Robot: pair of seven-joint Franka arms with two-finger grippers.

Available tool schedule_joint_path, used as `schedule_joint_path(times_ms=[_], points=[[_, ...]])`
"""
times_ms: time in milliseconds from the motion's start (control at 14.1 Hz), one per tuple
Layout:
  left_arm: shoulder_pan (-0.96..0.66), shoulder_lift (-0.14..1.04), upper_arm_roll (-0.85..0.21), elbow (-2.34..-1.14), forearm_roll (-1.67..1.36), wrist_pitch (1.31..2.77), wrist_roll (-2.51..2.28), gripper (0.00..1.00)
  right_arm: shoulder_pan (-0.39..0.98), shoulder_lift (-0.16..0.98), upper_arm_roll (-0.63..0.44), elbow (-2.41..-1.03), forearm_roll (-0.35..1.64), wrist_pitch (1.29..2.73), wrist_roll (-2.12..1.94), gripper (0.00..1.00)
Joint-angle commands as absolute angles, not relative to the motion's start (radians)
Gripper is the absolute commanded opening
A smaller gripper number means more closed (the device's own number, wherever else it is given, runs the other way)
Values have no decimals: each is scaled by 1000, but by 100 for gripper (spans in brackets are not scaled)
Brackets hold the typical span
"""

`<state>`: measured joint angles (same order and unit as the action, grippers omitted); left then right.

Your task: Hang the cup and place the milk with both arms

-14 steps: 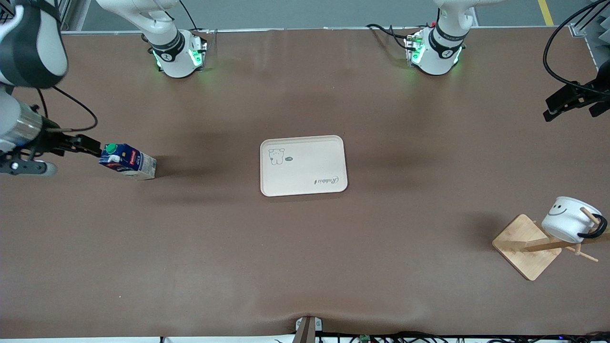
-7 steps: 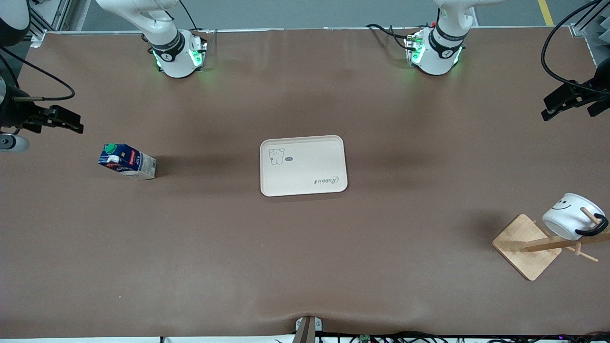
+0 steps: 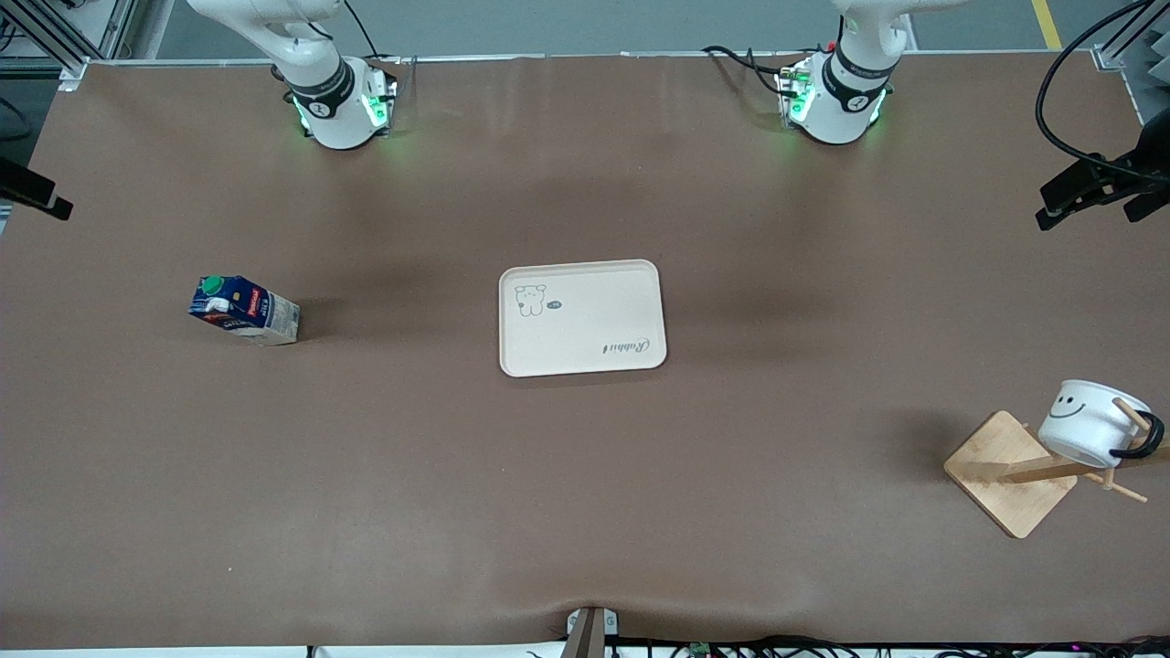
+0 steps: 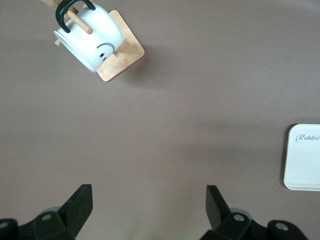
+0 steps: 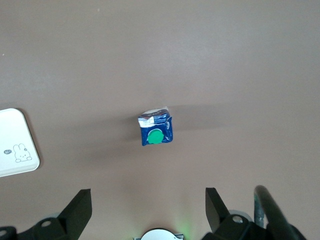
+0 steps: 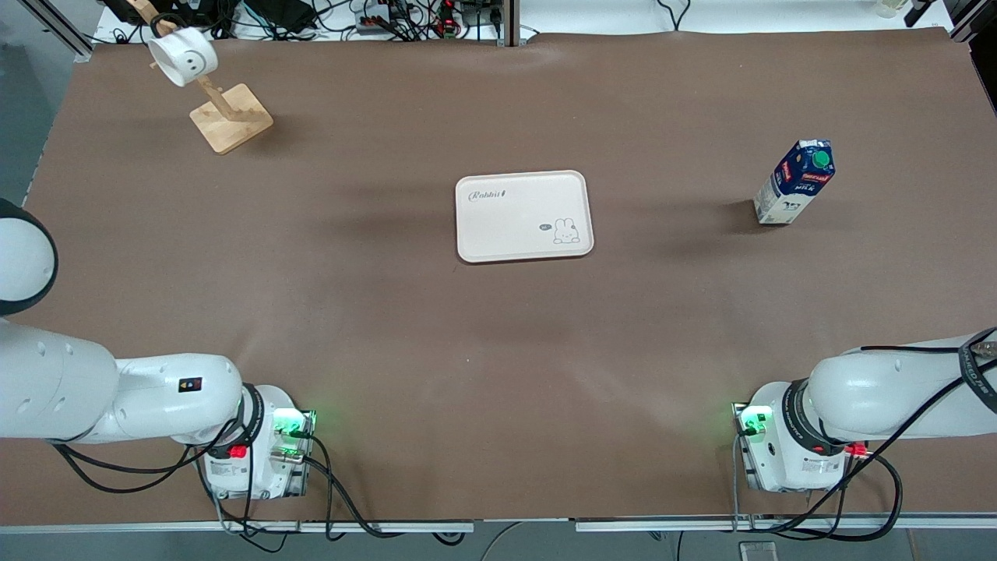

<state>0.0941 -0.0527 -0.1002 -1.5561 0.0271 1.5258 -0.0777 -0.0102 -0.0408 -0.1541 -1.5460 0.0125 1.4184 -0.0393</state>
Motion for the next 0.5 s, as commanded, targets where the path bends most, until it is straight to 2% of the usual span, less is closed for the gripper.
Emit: schedule_joint_path(times_ms=[0,213,427], points=[[91,-71,-100,-1568,29,1506,-89,100,20,-49,-146,-1568,-31,1427,-20,100],[92,-75,-100,-1566,29,1506,-87,100,12,-48,-150,-1556,-20,1428,-18,100],[94,-75,-100,-1572,29,1523,-89,100,-15,-49,-176,-1494,113,1413,-34,100]])
